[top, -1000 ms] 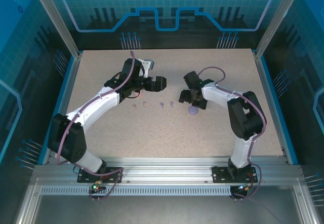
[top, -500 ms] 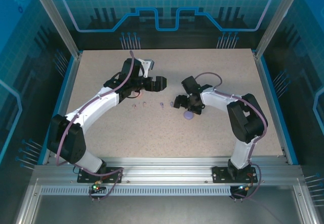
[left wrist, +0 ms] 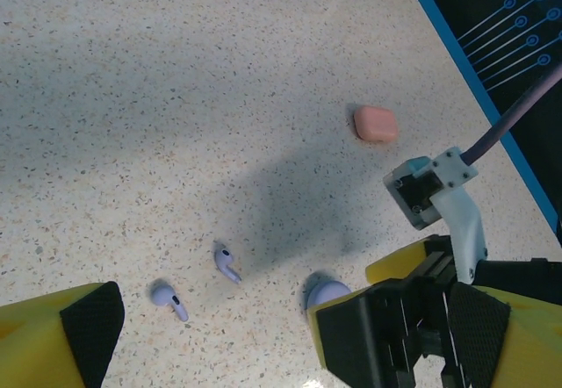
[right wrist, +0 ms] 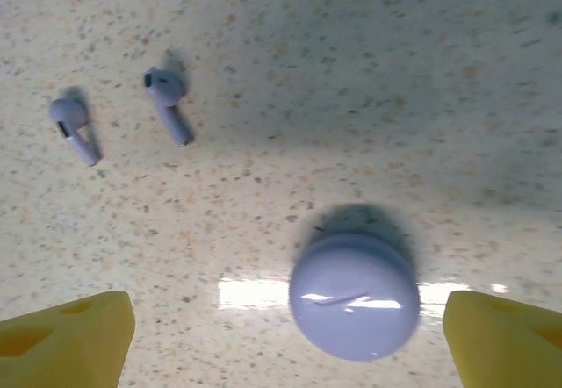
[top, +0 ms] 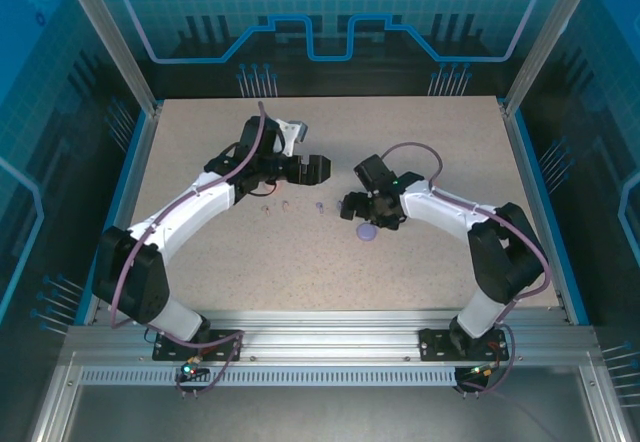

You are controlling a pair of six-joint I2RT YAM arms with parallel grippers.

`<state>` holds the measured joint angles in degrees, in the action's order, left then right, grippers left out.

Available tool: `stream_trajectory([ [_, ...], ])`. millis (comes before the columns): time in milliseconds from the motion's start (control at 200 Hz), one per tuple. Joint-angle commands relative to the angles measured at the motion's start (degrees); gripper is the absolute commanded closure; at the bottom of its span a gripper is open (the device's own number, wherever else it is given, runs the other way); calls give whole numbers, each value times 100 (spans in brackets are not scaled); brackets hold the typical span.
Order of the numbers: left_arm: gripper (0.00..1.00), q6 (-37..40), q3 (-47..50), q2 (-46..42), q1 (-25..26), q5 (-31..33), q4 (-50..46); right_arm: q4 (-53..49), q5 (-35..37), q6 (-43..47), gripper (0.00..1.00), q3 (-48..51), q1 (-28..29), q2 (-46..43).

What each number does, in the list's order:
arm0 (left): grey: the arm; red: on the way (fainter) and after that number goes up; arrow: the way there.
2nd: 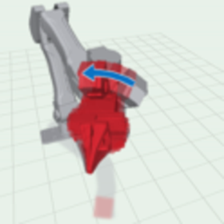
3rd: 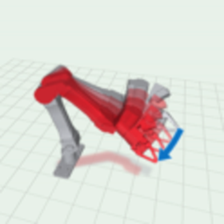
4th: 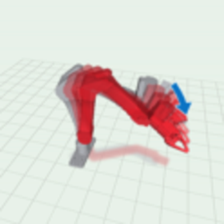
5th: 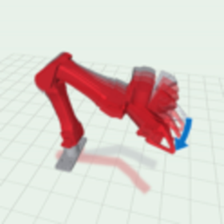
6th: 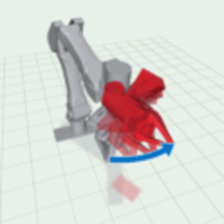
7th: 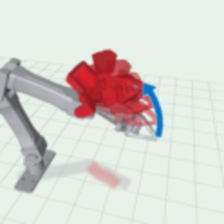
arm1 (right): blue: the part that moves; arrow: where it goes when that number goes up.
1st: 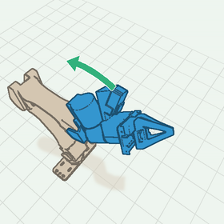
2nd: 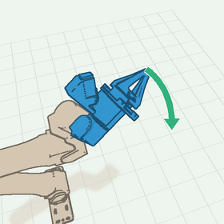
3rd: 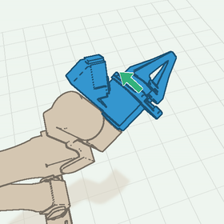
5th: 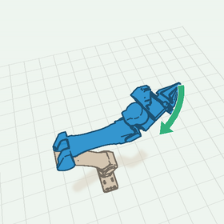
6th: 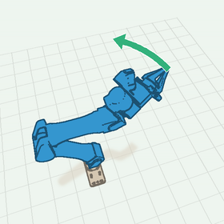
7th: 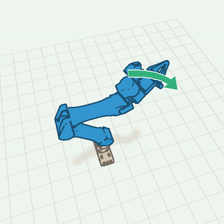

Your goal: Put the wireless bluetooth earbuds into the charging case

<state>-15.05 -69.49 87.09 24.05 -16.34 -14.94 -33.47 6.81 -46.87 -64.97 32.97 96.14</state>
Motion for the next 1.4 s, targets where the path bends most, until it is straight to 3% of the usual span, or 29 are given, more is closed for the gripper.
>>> stream_trajectory([
  [0, 1, -81, 238, -361, -24, -52, 53, -908, 567, 269, 8, -475, 34, 177],
  [260, 1, -306, 756, -690, -24, 79, 404, -917, 23, -386, 11, -642, 105, 465],
  [505, 1, -332, 857, -728, -32, 43, 447, -685, 571, 893, 9, -1006, 197, 909],
  [795, 1, -343, 879, -761, -26, -56, 454, -659, 319, 2080, 8, -1141, 199, 1372],
  [1396, 1, -327, 841, -799, -27, -101, 484, -1033, 296, 2235, 22, -947, 385, 1594],
])
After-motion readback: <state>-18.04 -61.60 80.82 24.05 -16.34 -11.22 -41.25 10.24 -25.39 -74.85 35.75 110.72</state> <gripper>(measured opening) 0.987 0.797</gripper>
